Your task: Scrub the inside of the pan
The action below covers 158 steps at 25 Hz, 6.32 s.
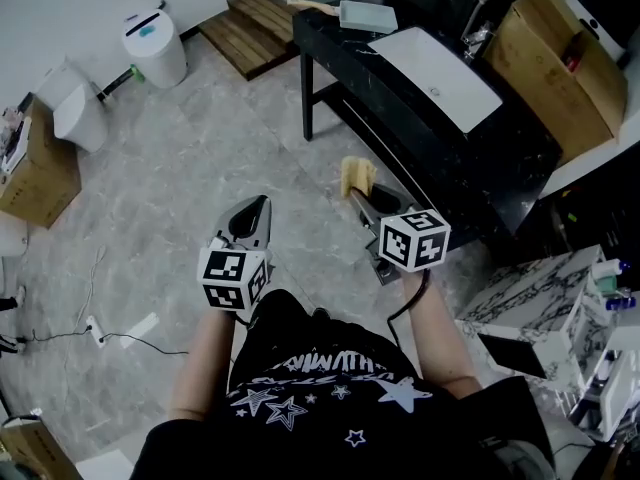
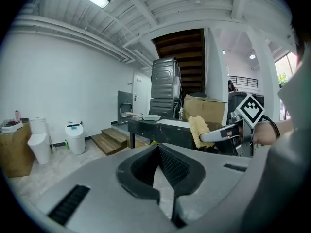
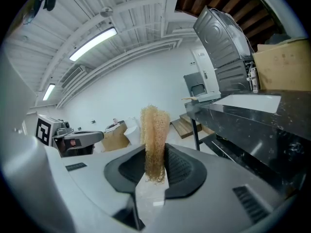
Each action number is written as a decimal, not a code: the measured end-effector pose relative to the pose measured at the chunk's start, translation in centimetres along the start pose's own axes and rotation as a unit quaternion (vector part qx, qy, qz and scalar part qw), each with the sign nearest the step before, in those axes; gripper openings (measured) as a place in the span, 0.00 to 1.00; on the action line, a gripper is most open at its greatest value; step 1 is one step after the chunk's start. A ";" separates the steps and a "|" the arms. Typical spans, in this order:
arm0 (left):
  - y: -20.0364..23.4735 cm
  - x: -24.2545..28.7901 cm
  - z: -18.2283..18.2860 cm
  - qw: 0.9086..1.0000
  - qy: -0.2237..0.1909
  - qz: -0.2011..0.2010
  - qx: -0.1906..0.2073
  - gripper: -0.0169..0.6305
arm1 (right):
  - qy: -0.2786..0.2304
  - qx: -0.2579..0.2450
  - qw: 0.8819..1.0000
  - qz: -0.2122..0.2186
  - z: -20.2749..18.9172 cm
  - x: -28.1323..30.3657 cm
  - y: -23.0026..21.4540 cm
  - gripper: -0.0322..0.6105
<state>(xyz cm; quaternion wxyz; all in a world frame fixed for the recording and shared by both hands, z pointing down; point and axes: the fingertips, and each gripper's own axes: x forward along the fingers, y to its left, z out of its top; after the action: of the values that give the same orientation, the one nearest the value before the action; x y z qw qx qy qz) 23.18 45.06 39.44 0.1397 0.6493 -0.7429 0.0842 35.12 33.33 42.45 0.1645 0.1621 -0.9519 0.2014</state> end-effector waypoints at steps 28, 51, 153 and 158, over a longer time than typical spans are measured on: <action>16.1 31.0 10.1 0.992 0.011 -0.125 0.016 0.04 | 0.006 0.058 0.993 -0.106 13.0 21.4 -16.9 0.19; 23.7 49.6 15.6 0.968 0.047 -0.245 0.026 0.04 | -0.002 0.101 0.978 -0.182 23.3 34.0 -26.6 0.19; 24.9 71.3 16.1 0.817 0.161 -0.455 0.315 0.24 | 0.357 0.005 0.823 -0.442 30.7 44.9 -53.7 0.17; 25.0 71.2 16.1 0.816 0.163 -0.455 0.317 0.24 | 0.358 0.007 0.848 -0.390 30.6 47.2 -51.1 0.17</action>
<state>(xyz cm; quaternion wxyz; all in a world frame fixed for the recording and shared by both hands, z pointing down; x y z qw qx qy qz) -11.54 -23.34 48.16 0.0672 0.8985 -0.2610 0.3466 4.49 -35.79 50.74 0.5579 0.4379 -0.6838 0.1713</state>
